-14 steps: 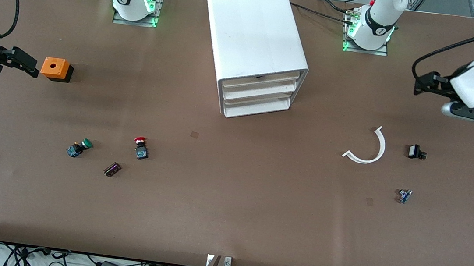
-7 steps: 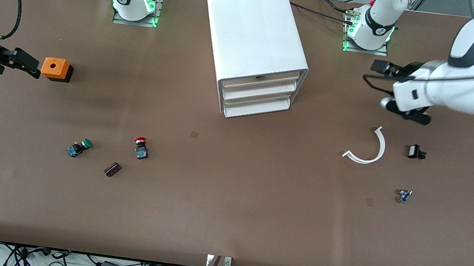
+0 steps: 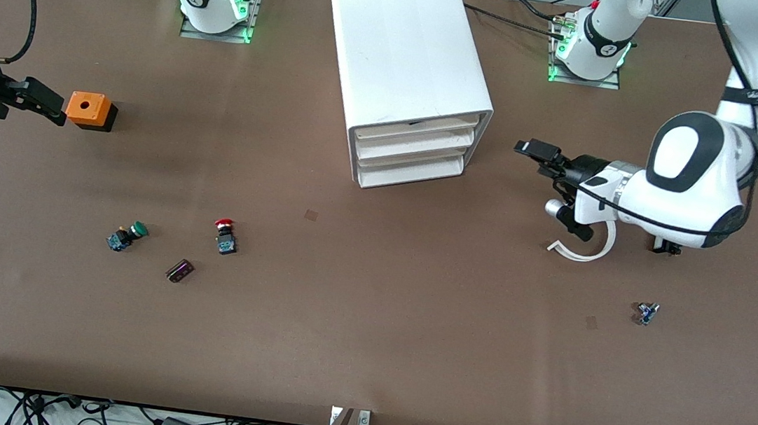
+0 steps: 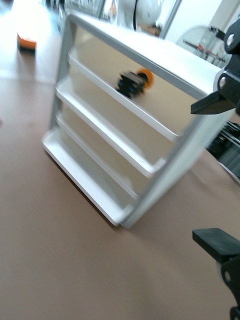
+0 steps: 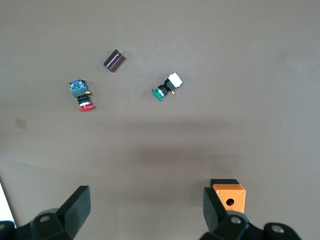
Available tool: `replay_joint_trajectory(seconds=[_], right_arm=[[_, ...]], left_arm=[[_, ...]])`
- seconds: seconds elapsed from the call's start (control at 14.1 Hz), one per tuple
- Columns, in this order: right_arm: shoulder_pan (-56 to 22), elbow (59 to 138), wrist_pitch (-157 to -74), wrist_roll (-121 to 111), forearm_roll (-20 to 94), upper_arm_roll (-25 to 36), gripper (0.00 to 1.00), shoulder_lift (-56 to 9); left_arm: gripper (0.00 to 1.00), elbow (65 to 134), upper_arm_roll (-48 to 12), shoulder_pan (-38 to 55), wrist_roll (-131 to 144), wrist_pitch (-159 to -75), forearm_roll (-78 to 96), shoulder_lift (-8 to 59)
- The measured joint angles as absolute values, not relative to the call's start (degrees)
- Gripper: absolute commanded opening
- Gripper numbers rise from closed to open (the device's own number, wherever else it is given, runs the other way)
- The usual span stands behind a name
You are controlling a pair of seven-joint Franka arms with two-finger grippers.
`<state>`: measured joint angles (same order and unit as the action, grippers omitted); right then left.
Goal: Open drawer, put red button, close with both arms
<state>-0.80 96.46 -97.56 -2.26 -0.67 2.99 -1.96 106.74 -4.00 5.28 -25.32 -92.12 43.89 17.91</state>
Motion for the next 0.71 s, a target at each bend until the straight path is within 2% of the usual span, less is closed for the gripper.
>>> replay_joint_trajectory(seconds=[0.14, 0.35, 0.5, 0.71], right_arm=[[-1.01, 96.66, -97.93, -2.26, -0.67, 2.97, 1.0, -2.44], [-2.14, 96.74, -98.83, -2.26, -0.67, 2.89, 1.0, -3.89], [-2.56, 96.79, -99.14, -2.26, -0.67, 2.88, 1.0, -4.97], [-4.47, 96.78, -100.44, -2.26, -0.67, 2.79, 1.0, -6.91]], left_arm=[[1.0, 110.34, -5.05, 6.85, -32.97, -98.93, 49.82, 18.46], [0.9, 115.62, -7.86, 8.38, -38.74, -106.69, 54.57, 19.25], [0.86, 118.4, -9.0, 8.39, -43.22, -108.04, 58.39, 19.84], [0.73, 122.83, -9.47, 8.39, -54.09, -108.19, 66.05, 21.32]])
